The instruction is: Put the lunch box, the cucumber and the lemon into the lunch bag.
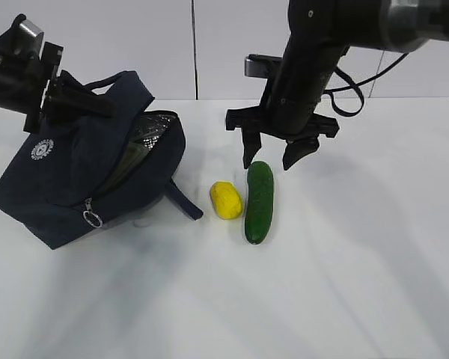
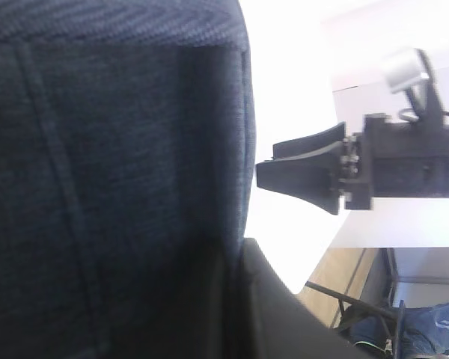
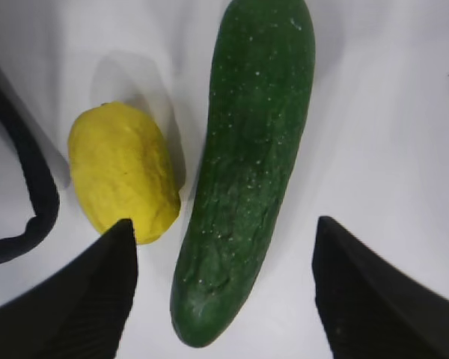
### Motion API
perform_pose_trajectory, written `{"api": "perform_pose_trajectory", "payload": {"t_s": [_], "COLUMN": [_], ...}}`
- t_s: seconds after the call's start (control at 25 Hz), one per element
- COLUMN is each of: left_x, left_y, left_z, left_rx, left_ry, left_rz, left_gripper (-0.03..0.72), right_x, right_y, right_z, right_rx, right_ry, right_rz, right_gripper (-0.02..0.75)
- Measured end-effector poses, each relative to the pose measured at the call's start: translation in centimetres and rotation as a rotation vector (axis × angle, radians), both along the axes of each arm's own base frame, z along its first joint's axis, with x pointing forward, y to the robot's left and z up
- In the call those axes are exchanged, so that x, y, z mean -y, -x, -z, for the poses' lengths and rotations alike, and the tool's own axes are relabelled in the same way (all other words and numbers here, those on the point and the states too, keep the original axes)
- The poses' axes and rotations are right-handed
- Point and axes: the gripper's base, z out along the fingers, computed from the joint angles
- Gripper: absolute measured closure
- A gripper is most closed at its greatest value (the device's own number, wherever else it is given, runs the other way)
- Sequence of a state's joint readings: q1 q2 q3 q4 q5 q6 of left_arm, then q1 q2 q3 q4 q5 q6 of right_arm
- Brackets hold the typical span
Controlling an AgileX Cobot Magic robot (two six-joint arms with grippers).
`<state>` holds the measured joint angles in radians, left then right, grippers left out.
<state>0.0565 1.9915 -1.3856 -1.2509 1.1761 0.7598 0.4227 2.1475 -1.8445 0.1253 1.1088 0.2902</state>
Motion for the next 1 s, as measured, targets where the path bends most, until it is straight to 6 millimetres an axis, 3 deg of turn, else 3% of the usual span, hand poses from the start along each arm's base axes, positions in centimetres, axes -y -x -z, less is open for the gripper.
{"api": "perform_pose_trajectory", "payload": {"t_s": [0.28, 0.64, 1.0], "left_x": [-0.1, -0.1, -0.1], "left_y": [0.1, 0.2, 0.2], "left_z": [0.2, 0.2, 0.3], "left_rx": [-0.001, -0.003, -0.003], "left_ry": [-0.021, -0.028, -0.033], "left_rz": [0.012, 0.020, 0.023], "left_gripper": [0.697, 0.697, 0.697], "right_x": [-0.3, -0.6, -0.6], "right_y": [-0.8, -1.5, -1.8], "right_z": [3.2, 5.8, 6.8], "right_rx": [-0.045, -0.045, -0.042], "right_ry": [0.020, 0.022, 0.038], "right_rz": [0.008, 0.018, 0.015], "right_gripper": [0.192, 0.188, 0.188]}}
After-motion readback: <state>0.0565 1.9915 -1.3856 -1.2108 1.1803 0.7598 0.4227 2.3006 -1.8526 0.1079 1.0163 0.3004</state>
